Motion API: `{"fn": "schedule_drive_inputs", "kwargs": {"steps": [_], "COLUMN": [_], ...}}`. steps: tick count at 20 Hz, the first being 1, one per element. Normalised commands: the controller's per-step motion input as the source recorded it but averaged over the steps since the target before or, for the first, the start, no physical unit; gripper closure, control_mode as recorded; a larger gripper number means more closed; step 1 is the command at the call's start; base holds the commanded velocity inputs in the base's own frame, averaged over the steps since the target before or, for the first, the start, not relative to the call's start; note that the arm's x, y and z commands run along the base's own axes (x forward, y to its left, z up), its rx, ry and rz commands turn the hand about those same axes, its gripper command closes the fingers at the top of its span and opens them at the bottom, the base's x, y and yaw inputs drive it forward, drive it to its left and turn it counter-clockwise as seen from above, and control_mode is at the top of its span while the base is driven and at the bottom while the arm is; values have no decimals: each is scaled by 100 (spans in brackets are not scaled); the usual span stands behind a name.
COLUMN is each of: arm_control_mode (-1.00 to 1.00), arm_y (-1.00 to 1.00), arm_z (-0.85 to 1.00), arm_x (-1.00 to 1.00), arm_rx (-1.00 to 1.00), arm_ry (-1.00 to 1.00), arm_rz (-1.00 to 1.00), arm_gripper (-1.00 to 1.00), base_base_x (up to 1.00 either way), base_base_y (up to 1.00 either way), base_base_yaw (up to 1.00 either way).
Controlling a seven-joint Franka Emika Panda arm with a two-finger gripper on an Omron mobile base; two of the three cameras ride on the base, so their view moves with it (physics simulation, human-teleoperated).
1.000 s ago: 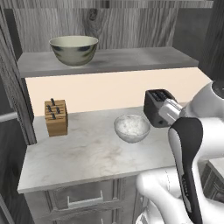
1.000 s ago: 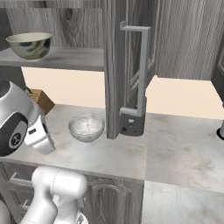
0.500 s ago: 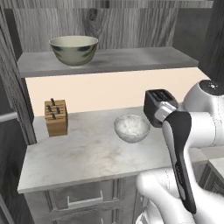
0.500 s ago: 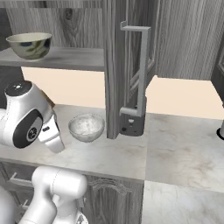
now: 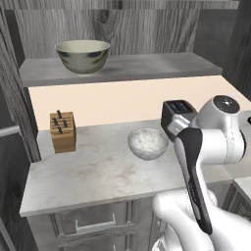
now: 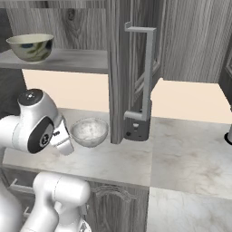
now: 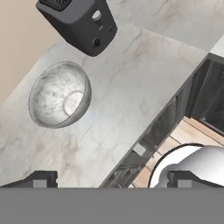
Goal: Open the cabinet. Pick the bowls from the counter and place them in the cabinet. Then close the cabinet.
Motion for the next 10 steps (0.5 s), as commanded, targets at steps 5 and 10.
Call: {"fn": "schedule_drive_inputs", "kwargs": {"steps": [5, 10], "arm_control_mode": [-100, -100], "arm_y": [0, -4], "arm_z": [-22, -17], "arm_x": [51, 62], "arm_rx": [0, 0], "arm_ry": [0, 1], "arm_rz": [1, 0], "arm_gripper": [-100, -100], "base_base_x": [0, 0], "base_base_y": [0, 0], "base_base_yaw": [0, 0]}}
